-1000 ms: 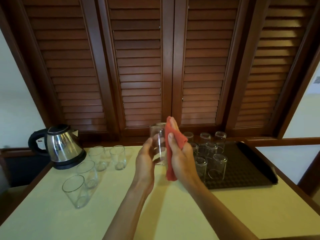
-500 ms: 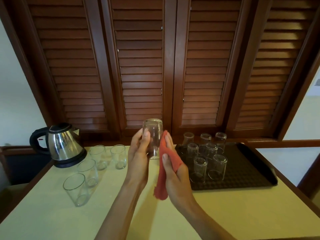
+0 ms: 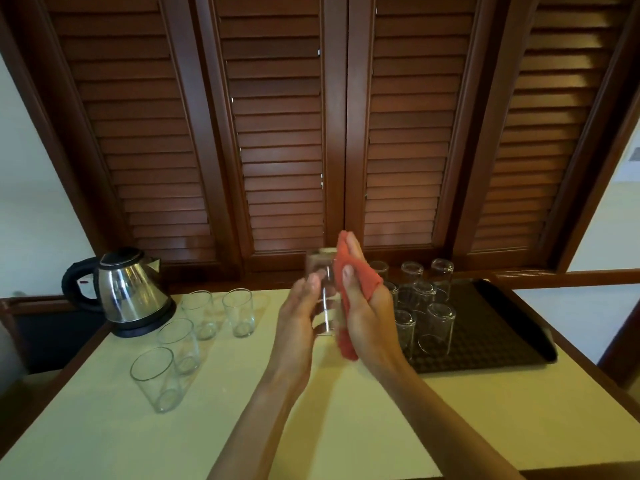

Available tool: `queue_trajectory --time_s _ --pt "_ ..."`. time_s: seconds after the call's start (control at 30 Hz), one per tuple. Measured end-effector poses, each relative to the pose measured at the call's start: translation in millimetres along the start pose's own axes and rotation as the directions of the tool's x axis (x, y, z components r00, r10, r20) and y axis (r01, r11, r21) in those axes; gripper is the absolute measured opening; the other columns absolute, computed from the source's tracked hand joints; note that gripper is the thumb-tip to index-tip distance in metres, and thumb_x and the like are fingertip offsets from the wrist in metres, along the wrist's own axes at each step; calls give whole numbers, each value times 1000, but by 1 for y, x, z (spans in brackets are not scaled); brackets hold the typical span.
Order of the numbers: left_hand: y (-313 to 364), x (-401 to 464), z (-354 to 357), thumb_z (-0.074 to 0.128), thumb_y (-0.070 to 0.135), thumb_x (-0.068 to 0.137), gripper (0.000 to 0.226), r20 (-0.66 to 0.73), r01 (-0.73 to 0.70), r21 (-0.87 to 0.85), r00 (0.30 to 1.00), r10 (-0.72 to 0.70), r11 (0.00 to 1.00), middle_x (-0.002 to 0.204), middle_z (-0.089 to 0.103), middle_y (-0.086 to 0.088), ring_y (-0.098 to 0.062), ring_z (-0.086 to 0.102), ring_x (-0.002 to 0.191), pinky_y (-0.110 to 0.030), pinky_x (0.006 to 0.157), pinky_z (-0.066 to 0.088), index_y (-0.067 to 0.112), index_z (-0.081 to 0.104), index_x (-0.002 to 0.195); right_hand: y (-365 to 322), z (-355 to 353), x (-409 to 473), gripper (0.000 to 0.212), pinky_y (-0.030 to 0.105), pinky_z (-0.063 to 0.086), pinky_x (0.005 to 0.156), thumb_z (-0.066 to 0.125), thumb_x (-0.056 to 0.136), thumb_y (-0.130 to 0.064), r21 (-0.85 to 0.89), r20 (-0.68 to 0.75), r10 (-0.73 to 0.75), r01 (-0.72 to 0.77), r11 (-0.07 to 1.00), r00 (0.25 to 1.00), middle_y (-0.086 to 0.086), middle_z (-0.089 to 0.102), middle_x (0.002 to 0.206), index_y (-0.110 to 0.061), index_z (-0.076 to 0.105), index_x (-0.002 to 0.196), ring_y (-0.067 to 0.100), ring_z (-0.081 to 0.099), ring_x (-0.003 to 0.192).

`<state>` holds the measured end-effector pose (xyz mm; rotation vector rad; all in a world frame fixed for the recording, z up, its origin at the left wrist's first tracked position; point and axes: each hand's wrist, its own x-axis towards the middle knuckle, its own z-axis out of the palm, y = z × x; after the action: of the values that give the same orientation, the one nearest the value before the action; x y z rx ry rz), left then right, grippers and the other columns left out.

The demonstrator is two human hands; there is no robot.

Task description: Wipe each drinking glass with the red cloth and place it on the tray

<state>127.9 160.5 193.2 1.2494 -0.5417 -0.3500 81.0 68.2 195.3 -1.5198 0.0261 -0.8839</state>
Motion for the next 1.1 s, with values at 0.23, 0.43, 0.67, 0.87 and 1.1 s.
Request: queue_trajectory --time_s 0.23,0.43,0.67,0.87,1.1 --pt "8 9 -15 43 69 95 63 -121 -38 -112 992 24 993 128 71 -8 -31 66 123 -43 93 57 26 61 137 8 13 -28 48 27 40 114 48 104 -39 15 135 3 -6 1000 991 -15 53 148 -32 39 151 8 46 141" --pt "8 1 -9 50 54 93 49 -182 -100 -31 979 93 994 115 78 0 -16 73 110 -34 90 58 23 72 126 -12 21 -5 45 27 36 117 47 104 -33 36 119 -31 27 999 992 -16 36 160 -43 36 146 5 34 147" --pt "5 -10 -4 39 62 95 52 -61 -56 156 996 66 986 112 77 10 4 70 102 -13 75 55 34 68 127 -10 11 -2 25 21 57 83 47 104 -31 154 -19 275 -269 951 961 -10 78 97 -25 65 121 10 73 96" --pt "18 9 -12 58 62 87 57 -206 -88 73 973 101 993 113 74 -5 -20 73 105 -32 80 60 20 65 124 -10 24 -27 42 23 52 94 51 95 -43 40 -24 232 -231 972 972 -10 74 110 -31 59 134 4 67 107" --pt "10 6 -11 41 70 99 50 -123 -23 205 991 49 978 124 72 3 -16 69 115 -40 96 56 38 69 126 -5 13 -10 22 24 58 82 50 102 -33 205 -34 316 -303 931 948 -5 78 101 -29 68 114 10 74 97"
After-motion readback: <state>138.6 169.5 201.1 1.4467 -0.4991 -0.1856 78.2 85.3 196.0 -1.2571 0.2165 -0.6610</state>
